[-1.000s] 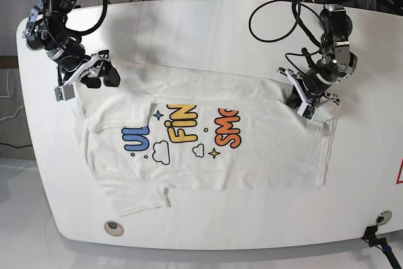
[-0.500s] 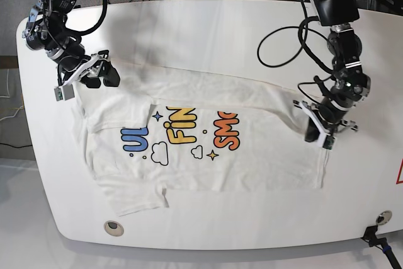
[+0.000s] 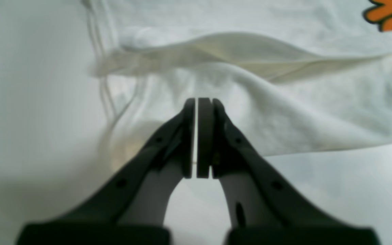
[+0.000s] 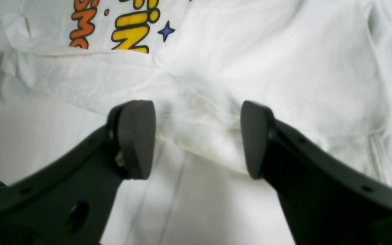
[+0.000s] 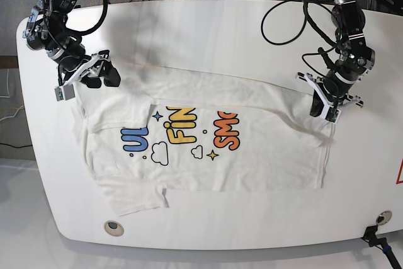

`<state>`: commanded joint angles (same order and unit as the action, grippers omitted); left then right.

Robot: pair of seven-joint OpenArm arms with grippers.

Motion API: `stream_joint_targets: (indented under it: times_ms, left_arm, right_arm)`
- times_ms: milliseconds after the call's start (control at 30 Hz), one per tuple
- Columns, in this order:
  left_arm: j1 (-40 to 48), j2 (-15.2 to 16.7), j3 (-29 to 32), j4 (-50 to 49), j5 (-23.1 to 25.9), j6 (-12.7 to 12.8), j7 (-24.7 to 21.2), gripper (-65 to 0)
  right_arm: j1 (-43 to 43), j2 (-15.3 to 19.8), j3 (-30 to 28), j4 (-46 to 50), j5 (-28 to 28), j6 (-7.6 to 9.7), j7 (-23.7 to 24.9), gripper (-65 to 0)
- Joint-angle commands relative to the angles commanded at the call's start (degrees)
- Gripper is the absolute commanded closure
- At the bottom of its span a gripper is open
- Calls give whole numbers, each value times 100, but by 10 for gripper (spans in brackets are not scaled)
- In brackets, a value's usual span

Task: Fold the T-shirt properly
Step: 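Move both grippers to the folded edge corners and grasp them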

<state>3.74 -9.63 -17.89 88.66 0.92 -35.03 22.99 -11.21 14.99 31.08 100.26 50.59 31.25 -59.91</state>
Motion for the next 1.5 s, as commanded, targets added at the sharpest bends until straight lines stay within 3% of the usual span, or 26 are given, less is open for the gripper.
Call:
stream_joint_targets:
  times_ms: [100, 300, 500, 767, 933, 1200, 1333, 1367, 1500]
  left_arm:
    - [-290, 185, 9, -325, 0, 0, -9, 0]
    - [-774, 193, 387, -1055, -9, 0, -44, 0]
    - [-1196, 273, 510, -1635, 0, 0, -413, 0]
    - [-1371, -53, 123, -1635, 0, 18, -580, 0]
    - [-844, -132, -378, -967, 0, 9, -580, 0]
    - [308, -132, -659, 343, -9, 0, -571, 0]
    - [519, -141, -659, 484, -9, 0, -571, 0]
    - [527, -211, -659, 466, -9, 0, -571, -31]
    - [589, -273, -668, 457, -9, 0, -571, -301]
  right_arm:
    - [0, 0, -9, 0, 0, 0, 0, -382]
    - [-132, 0, -9, 26, 0, 0, 0, -382]
    - [-220, 0, 9, 26, 0, 0, 0, -382]
    - [-264, 9, 26, 26, 0, 0, 0, -382]
    - [-264, 9, 26, 35, 9, 0, 0, -382]
    - [-211, 185, 88, 264, -79, -44, 26, -383]
    - [0, 264, 193, 264, -862, -18, 26, -383]
    - [18, 273, 193, 264, -1134, -9, 35, -383]
    - [53, 281, 185, 273, -2075, 0, 492, -383]
